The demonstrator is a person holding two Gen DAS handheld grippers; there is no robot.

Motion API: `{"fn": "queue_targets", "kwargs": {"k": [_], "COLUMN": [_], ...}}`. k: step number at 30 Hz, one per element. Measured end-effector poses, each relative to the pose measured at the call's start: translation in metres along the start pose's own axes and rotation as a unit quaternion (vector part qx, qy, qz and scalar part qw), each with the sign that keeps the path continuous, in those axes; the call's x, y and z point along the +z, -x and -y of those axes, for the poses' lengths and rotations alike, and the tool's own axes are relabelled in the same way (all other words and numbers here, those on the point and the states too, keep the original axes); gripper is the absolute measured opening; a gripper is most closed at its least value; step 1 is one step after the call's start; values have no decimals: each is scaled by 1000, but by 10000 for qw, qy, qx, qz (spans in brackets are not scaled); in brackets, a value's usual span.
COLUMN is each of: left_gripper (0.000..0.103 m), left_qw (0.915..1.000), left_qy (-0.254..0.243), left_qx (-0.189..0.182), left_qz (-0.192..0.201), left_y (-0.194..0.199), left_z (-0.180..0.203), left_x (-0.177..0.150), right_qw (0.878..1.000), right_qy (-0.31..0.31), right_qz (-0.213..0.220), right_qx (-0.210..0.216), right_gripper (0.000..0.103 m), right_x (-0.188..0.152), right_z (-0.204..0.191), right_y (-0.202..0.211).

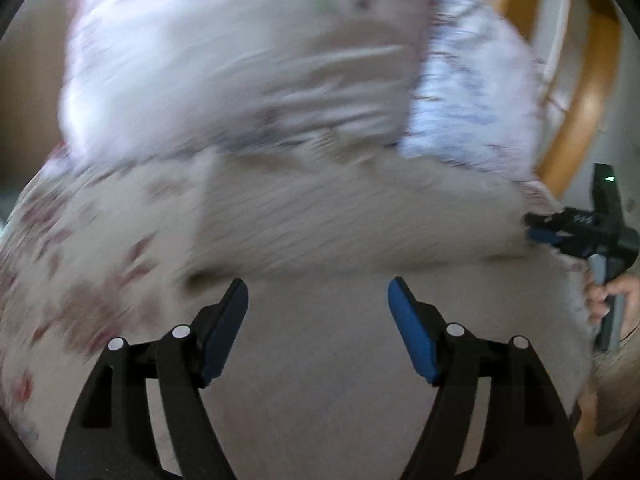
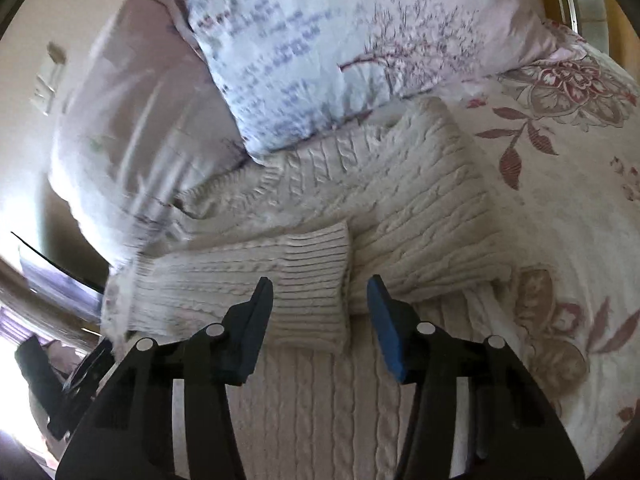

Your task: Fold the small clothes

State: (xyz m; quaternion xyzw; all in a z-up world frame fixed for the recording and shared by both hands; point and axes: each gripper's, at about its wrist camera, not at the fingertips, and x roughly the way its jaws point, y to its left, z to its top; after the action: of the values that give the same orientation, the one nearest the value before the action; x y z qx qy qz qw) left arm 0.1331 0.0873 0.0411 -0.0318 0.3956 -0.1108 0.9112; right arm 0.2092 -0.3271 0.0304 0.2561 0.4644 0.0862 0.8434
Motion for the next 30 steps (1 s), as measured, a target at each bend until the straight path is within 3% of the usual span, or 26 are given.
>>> {"fn": "queue_targets", "kwargs": {"k": [2,4,5,6,9,11,13,15,19,22,23,24,26,30], "left_gripper": [73,73,73,73,73,73,74,75,75,75,75,75,75,75], "left_qw": [9996,9987,9981,9977,9978,9979,9981,9984,9985,9979,9973,9967,9954,9919], "left_qy": [210,396,500,563,578,569,556,516,507,583,630,680,778,977], "left_qx": [142,176,150,118,104,97,90,109,-30,-243,-326,-409,-539,-806], "left_qz": [-134,-280,-341,-371,-310,-288,-250,-219,-187,-173,-165,-153,-127,-53], "left_y": [4,5,3,3,3,1,1,-1,2,5,6,8,11,19], "left_z": [-22,-38,-44,-47,-51,-47,-46,-41,-38,-38,-39,-40,-43,-49], "left_x": [-15,-29,-35,-38,-42,-43,-45,-46,-48,-50,-51,-53,-56,-64], "right_qw": [10000,9995,9990,9986,9933,9837,9762,9787,9879,9922,9939,9954,9961,9969], "right_qy": [57,240,350,465,946,1252,1364,1199,740,455,373,314,276,273], "right_qz": [-33,-43,-39,-24,587,1248,1589,1401,475,470,507,563,771,734], "right_qx": [-66,-205,-259,-232,-312,-327,-564,-898,-1278,-1060,-904,-709,-333,-91], "right_gripper": [44,27,11,8,7,7,7,7,7,19,31,51,67,67], "right_x": [-2,-5,-4,-3,6,16,22,28,28,23,22,19,10,-16], "right_z": [0,-4,-7,-11,-37,-57,-67,-59,-21,-9,-6,-3,4,32], "right_y": [-5,-11,-14,-14,4,26,35,22,-28,-20,-12,-1,28,64]}}
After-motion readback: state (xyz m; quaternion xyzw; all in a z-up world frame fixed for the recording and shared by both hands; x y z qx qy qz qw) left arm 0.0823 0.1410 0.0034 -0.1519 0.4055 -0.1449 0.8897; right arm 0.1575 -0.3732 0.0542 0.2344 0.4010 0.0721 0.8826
